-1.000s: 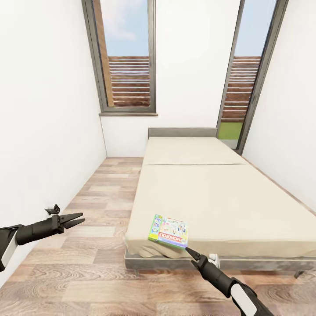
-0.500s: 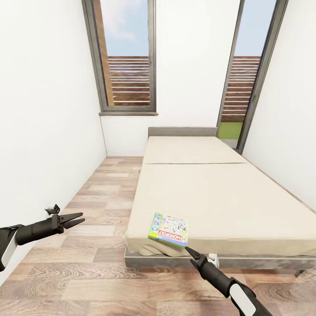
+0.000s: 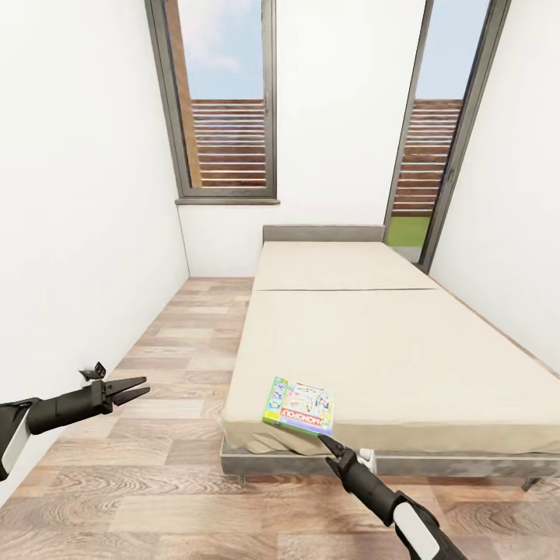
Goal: Put all the toys in the child's room - the three board games (two on the bed and one on the table), the two jigsaw puzzles on the table, and the tennis ball on the table - inside the toy box on the table in the child's room.
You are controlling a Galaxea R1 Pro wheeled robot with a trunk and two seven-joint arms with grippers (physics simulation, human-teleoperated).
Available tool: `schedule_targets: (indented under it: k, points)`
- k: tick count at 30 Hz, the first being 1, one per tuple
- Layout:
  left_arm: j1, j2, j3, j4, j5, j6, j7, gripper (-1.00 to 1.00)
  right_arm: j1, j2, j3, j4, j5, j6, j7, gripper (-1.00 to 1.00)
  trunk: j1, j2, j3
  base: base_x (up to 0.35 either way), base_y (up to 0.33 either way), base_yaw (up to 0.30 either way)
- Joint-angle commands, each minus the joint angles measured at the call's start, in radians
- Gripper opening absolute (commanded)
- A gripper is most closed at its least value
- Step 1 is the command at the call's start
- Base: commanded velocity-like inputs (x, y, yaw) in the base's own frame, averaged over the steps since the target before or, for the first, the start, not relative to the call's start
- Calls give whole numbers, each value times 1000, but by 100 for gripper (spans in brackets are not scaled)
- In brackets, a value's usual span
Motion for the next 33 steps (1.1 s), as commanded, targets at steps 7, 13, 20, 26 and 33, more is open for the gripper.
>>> schedule_targets:
  k: [7,13,20,26,33]
  points:
    - [0,-1,0,0,0,11,-4,100,0,14,-33,0,-7,9,0,100,0,0,-1,0,0,0]
    - [0,-2,0,0,0,11,-4,100,0,16,-60,0,-7,8,1,100,0,0,-1,0,0,0]
    - [0,-3,0,0,0,9,-4,100,0,17,-83,0,-7,6,2,100,0,0,-1,0,0,0]
    - [0,-4,-1,0,0,9,-3,100,0,17,-91,0,-6,0,2,100,0,0,-1,0,0,0]
    - [0,-4,0,0,0,9,-1,100,0,18,-96,0,-8,-27,-3,100,0,0,-1,0,0,0]
